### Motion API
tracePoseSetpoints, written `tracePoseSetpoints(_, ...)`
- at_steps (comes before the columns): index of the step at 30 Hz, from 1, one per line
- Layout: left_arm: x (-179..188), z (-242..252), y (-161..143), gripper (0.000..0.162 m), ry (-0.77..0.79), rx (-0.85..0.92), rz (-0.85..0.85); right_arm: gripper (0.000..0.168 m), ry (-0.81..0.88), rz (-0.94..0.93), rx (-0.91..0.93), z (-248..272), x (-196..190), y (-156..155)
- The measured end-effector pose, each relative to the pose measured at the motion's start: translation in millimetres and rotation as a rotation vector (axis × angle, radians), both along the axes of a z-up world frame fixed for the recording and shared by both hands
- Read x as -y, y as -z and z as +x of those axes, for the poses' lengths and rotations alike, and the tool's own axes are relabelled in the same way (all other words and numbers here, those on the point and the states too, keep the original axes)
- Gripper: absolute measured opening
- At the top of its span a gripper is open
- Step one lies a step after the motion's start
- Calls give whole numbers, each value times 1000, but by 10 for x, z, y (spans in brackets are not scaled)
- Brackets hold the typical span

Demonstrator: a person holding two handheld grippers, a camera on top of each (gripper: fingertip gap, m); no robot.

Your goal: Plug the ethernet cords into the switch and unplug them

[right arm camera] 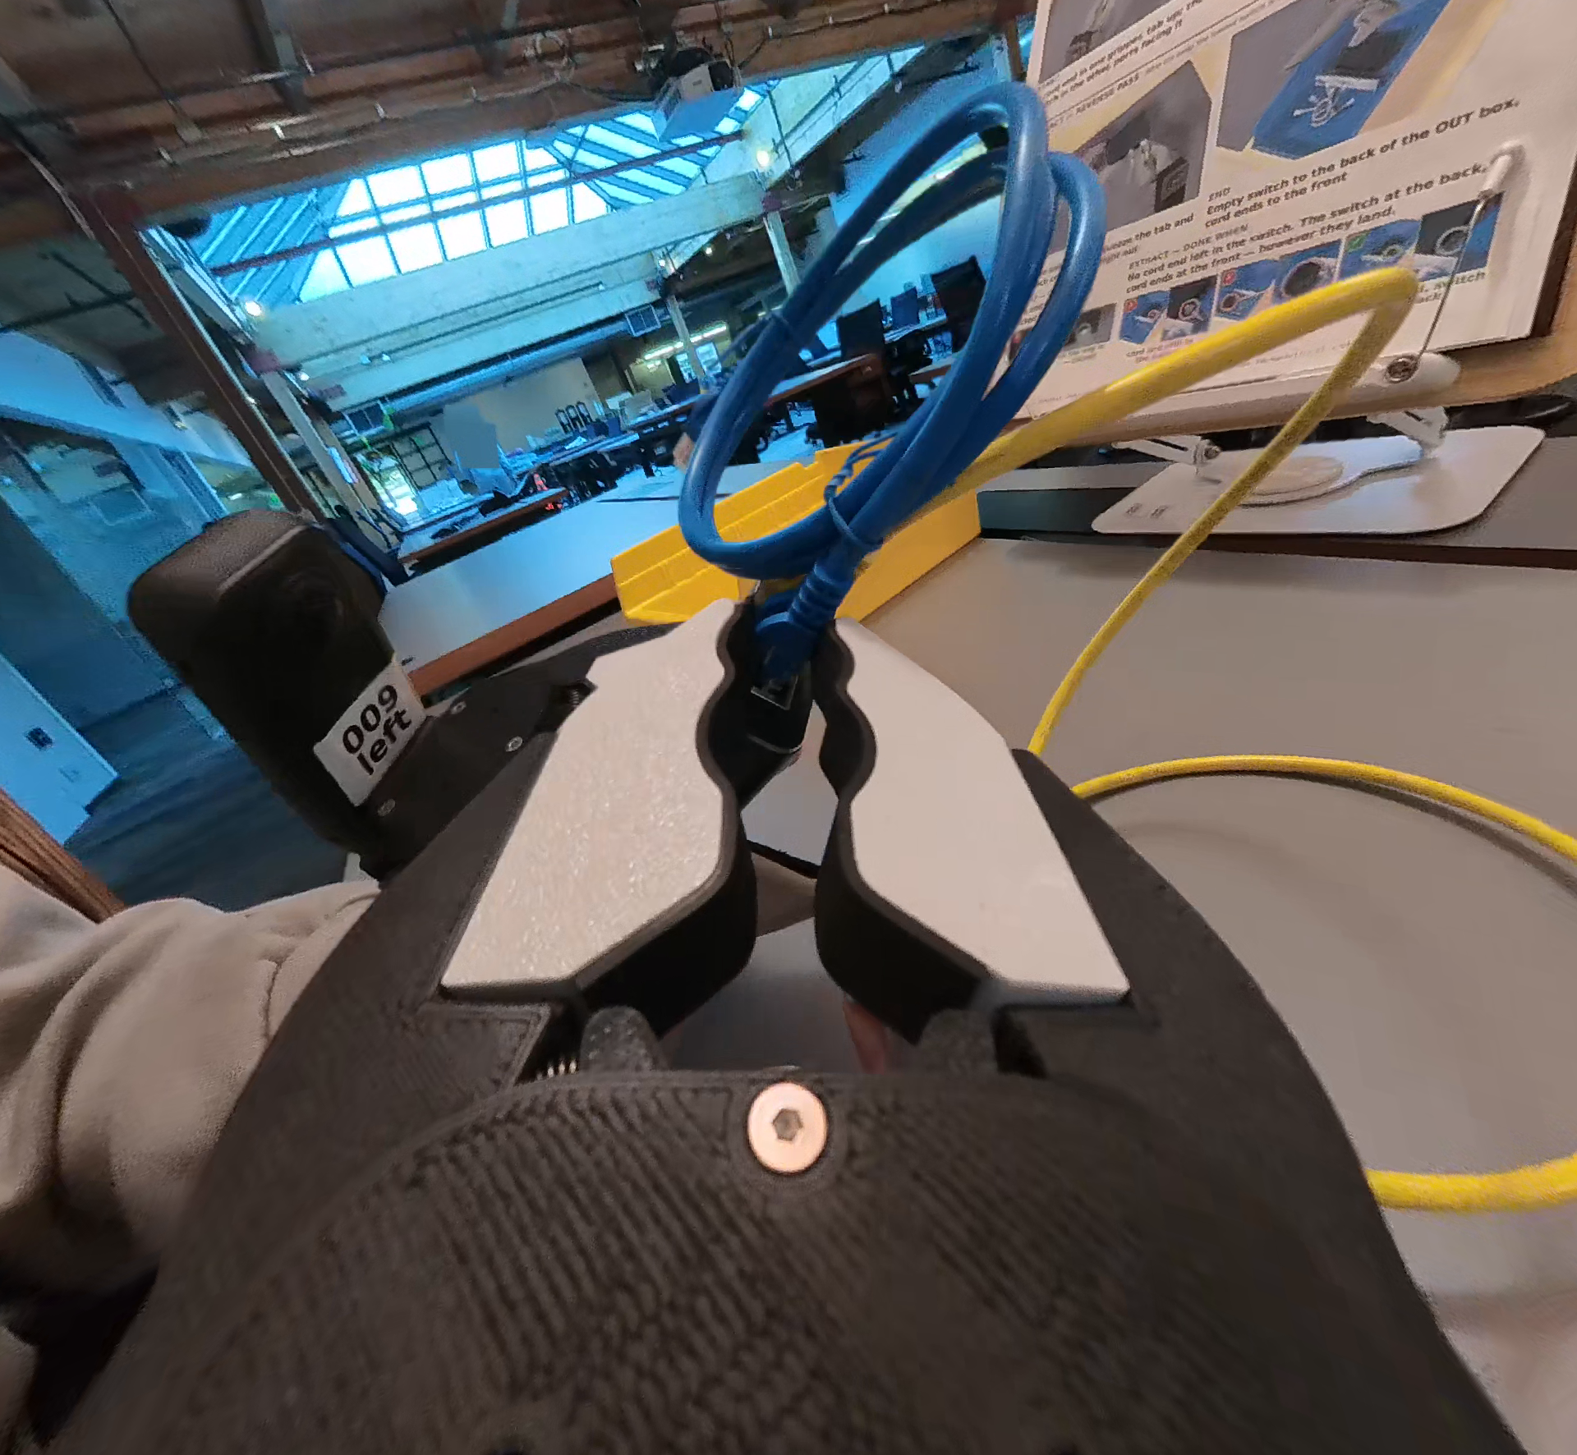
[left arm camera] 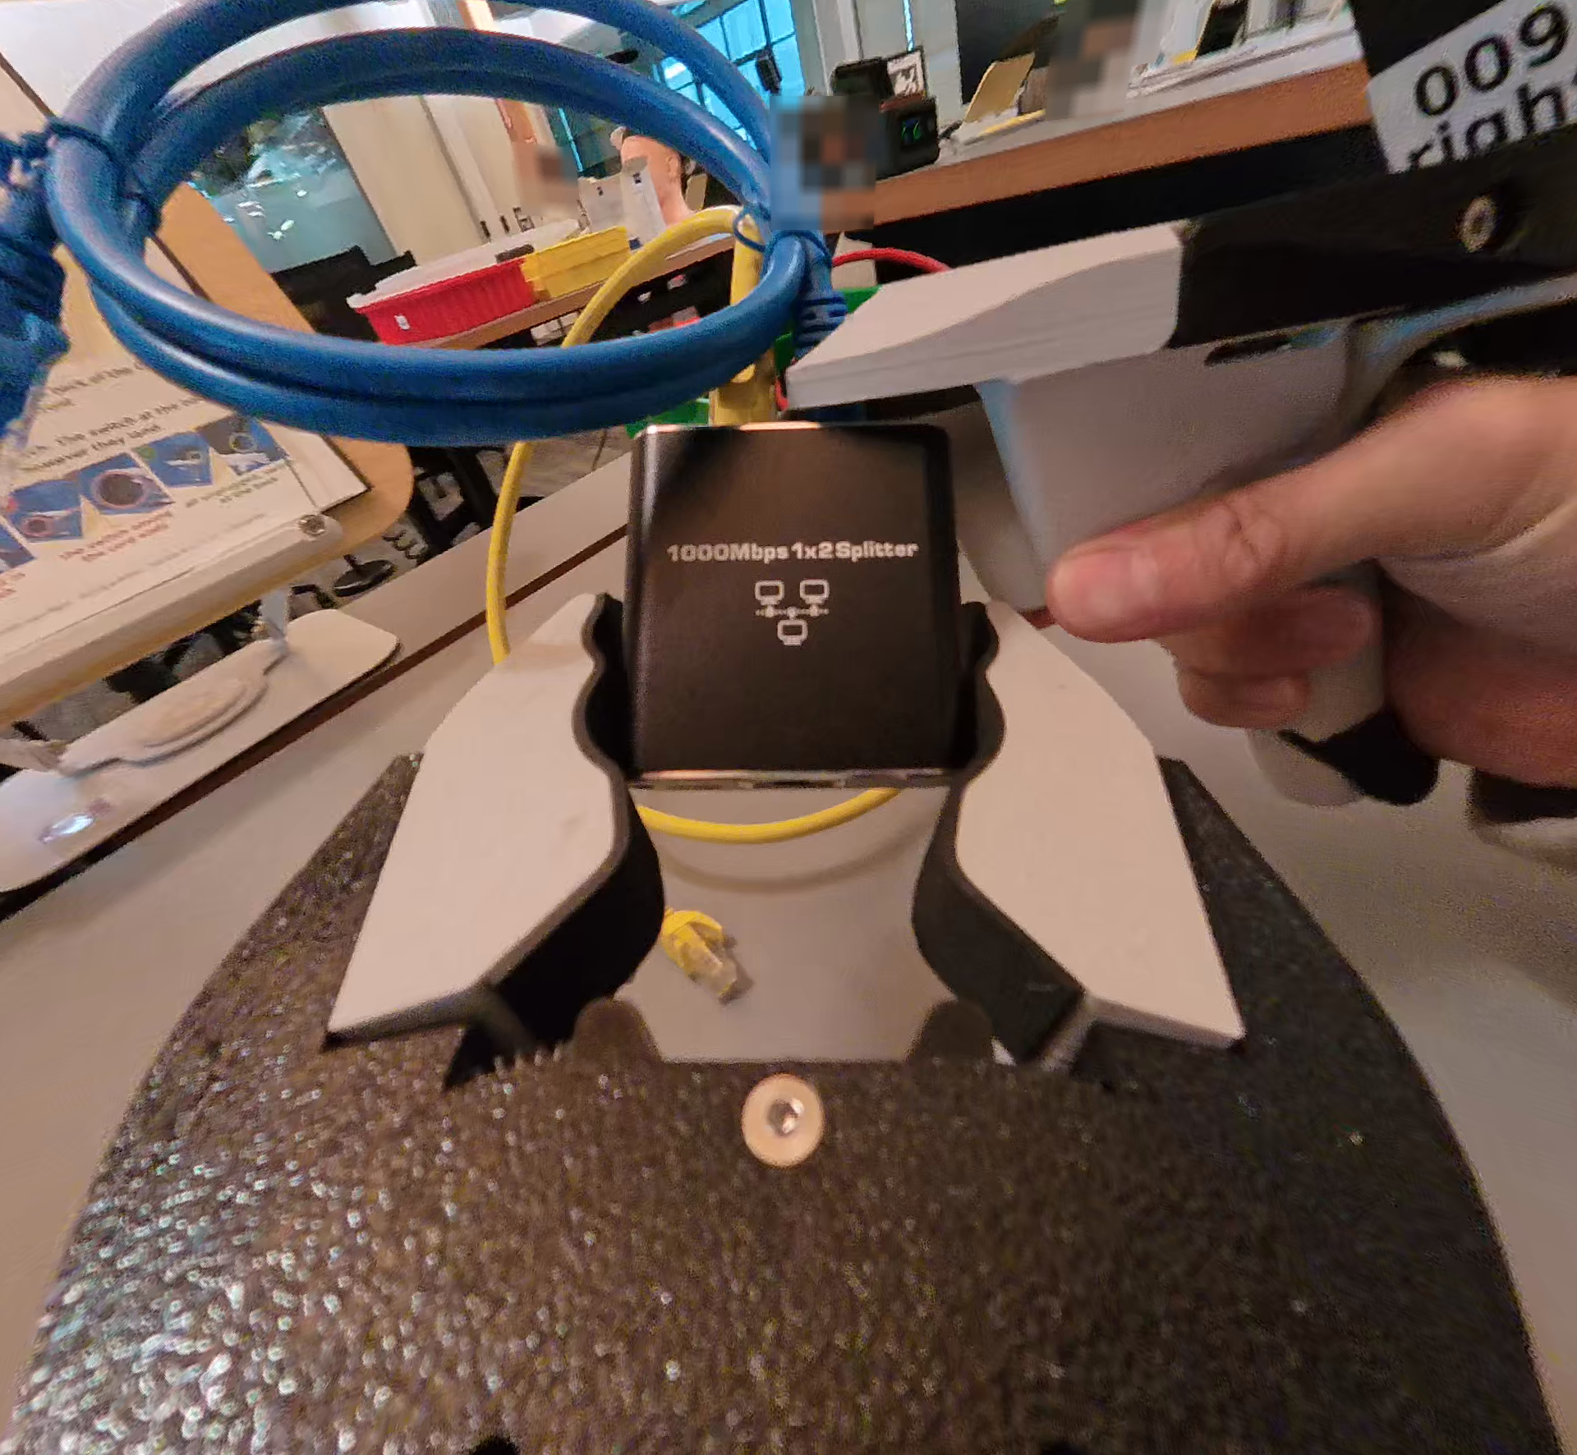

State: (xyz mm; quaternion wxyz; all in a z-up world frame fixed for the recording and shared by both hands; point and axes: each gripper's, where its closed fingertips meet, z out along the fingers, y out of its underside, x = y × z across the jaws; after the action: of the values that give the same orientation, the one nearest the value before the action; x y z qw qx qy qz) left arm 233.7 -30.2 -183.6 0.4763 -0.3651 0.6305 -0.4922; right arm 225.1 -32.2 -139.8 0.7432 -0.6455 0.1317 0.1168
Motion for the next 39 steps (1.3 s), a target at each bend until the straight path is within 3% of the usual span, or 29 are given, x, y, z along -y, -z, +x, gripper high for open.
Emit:
tracePoseSetpoints(4, 14, -6, -8, 75, 27, -8, -45, 16, 4, -19, 43, -7, -5, -19)
tracePoseSetpoints(7, -30, -5, -16, 75, -9, 21, 31, 15, -4, -32, 71, -38, -10, -36)
tracePoseSetpoints(10, 18, -10, -1, 75, 54, -12, -69, 16, 19, -70, 120, -19, -10, -18)
tracePoseSetpoints(15, 39, -9, 16, 75, 66, -27, -77, 16, 29, -114, 175, -29, 5, -19)
tracePoseSetpoints(22, -17, 12, 90, 75, 43, -37, 8, 16, 29, -174, 246, -119, -36, 1)
tracePoseSetpoints(30, -55, -7, 8, 74, -11, 104, 83, 15, -38, 133, -204, -119, -19, -9)
tracePoseSetpoints(34, -76, 1, 12, 75, -41, 102, 107, 16, -48, 128, -241, -120, -34, -11)
tracePoseSetpoints(39, -60, 16, 45, 79, -78, 85, 201, 16, -39, 73, -159, -163, -51, -10)
